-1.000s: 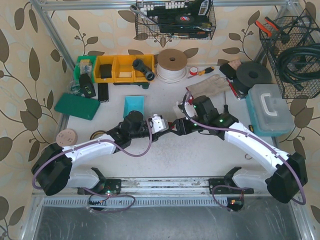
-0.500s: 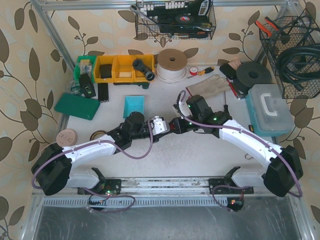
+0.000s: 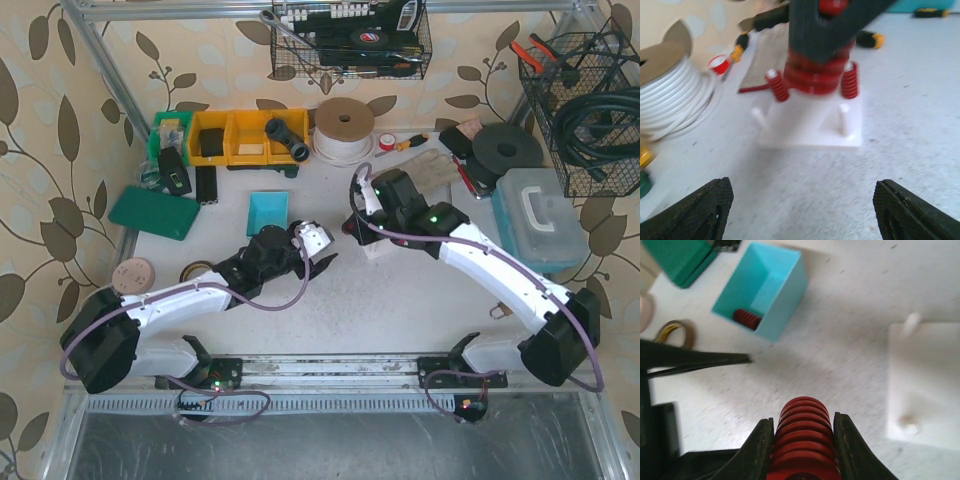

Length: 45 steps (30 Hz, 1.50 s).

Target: Install the large spring

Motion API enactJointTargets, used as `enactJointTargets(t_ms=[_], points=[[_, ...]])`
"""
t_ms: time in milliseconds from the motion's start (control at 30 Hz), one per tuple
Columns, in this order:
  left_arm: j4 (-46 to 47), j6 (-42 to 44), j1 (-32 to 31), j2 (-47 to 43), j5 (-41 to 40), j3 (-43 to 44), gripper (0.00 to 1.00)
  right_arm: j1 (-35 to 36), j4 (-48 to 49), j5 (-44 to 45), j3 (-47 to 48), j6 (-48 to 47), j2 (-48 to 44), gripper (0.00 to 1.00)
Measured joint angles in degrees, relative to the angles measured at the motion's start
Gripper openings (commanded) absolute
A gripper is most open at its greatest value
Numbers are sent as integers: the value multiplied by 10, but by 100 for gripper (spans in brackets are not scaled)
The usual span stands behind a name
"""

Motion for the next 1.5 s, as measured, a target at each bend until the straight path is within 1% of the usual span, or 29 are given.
enactJointTargets(t_ms=[133, 267, 467, 600, 767, 933, 1400, 1500], points=[[-25, -33, 1, -23, -76, -12, 82, -13, -24, 73, 58, -29, 49, 0], [-32, -50, 5, -57, -135, -50, 83, -27, -42, 137, 115, -57, 121, 0], [-23, -55, 8, -89, -184, -105, 85, -48, -64, 186, 200, -83, 240, 0], [-14, -54, 9, -89, -191, -113, 85, -62, -75, 193, 249, -92, 305, 0], [-2, -51, 9, -75, -191, -112, 85, -74, -82, 193, 283, -95, 354, 0], [-10, -43, 9, -57, -179, -108, 85, -78, -85, 184, 290, -95, 374, 0], [-13, -39, 9, -57, -174, -107, 85, -78, -83, 173, 294, -97, 410, 0], [-17, -38, 9, -57, -174, -106, 85, -79, -83, 171, 304, -97, 431, 4]])
